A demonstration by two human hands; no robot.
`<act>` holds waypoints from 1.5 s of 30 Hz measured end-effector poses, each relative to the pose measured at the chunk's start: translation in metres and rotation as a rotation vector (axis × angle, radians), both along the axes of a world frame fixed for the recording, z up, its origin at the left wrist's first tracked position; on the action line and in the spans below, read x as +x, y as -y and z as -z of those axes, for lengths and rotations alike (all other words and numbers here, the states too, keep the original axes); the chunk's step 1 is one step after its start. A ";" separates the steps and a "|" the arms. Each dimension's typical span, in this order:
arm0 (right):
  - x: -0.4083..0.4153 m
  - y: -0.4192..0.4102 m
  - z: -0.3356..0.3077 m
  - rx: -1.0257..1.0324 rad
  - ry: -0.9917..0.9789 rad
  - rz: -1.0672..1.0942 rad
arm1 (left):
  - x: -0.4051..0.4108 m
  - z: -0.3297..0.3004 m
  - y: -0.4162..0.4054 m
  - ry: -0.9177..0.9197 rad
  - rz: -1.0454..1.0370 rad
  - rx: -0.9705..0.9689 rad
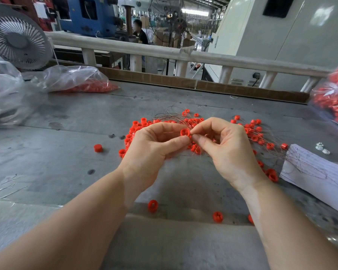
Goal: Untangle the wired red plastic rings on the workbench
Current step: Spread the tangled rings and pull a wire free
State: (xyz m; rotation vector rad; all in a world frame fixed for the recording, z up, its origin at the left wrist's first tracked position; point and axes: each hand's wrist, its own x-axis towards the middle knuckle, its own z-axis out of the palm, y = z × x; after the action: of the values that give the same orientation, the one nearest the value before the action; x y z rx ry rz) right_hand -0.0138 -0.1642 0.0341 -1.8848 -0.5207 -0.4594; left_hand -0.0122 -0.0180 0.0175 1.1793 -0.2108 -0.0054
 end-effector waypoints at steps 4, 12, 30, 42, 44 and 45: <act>-0.001 0.000 0.000 -0.060 0.034 0.031 | -0.001 0.000 0.000 0.050 -0.045 0.097; 0.000 0.002 -0.001 -0.060 0.036 0.077 | -0.003 -0.006 0.001 -0.024 0.050 -0.017; -0.003 0.002 -0.002 -0.077 0.057 0.089 | -0.005 -0.010 0.001 -0.180 0.108 -0.168; -0.003 0.003 -0.005 0.307 -0.251 -0.114 | -0.002 -0.009 -0.003 -0.229 0.226 -0.248; -0.003 0.003 -0.005 0.325 -0.285 -0.133 | -0.002 -0.008 -0.003 -0.228 0.259 -0.262; -0.003 0.004 -0.005 0.325 -0.299 -0.136 | -0.002 -0.008 -0.004 -0.228 0.275 -0.267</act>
State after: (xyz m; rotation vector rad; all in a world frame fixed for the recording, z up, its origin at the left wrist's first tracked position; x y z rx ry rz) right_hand -0.0169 -0.1680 0.0389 -1.5578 -0.3474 -0.1555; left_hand -0.0138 -0.0143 0.0257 0.8680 -0.1644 -0.3421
